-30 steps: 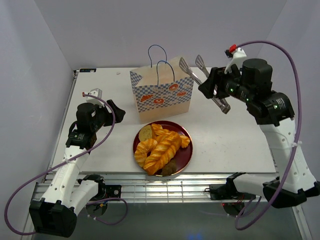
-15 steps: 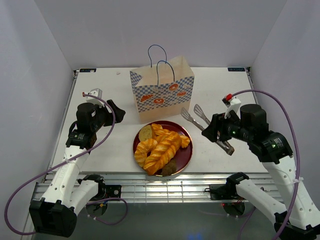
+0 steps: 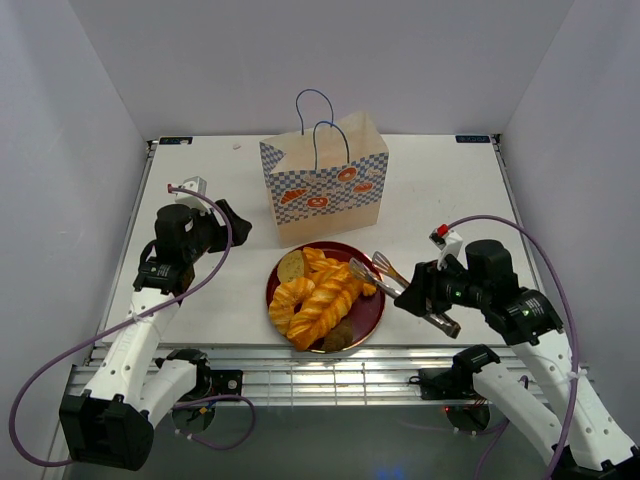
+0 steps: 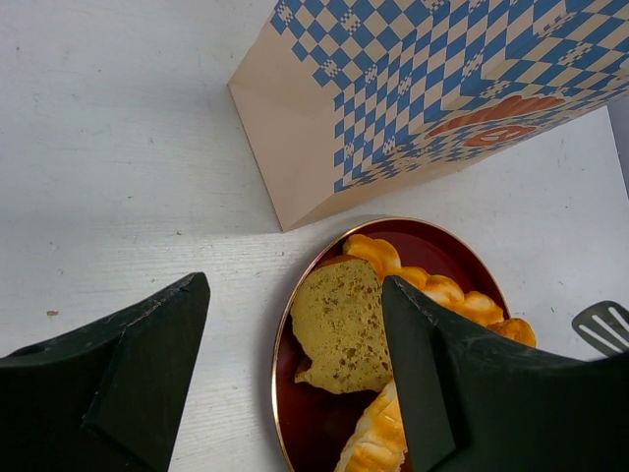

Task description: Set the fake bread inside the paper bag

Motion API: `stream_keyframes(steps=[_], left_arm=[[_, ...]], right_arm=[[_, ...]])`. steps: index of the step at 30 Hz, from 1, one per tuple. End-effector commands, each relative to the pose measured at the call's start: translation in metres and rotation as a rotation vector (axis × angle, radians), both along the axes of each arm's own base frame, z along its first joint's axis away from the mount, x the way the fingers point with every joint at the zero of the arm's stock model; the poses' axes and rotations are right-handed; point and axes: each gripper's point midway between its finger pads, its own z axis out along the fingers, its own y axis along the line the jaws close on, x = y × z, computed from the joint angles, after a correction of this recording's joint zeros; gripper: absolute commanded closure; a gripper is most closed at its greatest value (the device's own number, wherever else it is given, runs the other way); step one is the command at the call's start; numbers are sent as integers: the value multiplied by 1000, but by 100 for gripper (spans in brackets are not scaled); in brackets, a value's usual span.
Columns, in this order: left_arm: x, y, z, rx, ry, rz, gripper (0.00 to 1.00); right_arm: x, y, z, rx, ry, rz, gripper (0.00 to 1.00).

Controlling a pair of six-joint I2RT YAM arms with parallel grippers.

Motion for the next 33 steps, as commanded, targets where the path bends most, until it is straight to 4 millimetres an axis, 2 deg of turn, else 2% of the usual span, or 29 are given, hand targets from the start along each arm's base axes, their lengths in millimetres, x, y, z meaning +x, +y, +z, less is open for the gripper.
stream_keyframes(steps=[1, 6, 12, 17, 33], left_arm=[[1, -4, 6, -2, -25, -21, 19], [1, -4, 5, -2, -22, -23, 19], [1, -5, 5, -3, -22, -25, 19], [1, -5, 5, -4, -22, -28, 19], [1, -7, 5, -9, -21, -38, 19]], right_arm=[[2, 7, 4, 40, -54, 38, 35], [3, 7, -14, 24, -32, 37, 35], [3, 11, -19, 48, -38, 50, 34], [1, 14, -31, 63, -21, 62, 33], [11, 21, -44, 79, -7, 58, 32]])
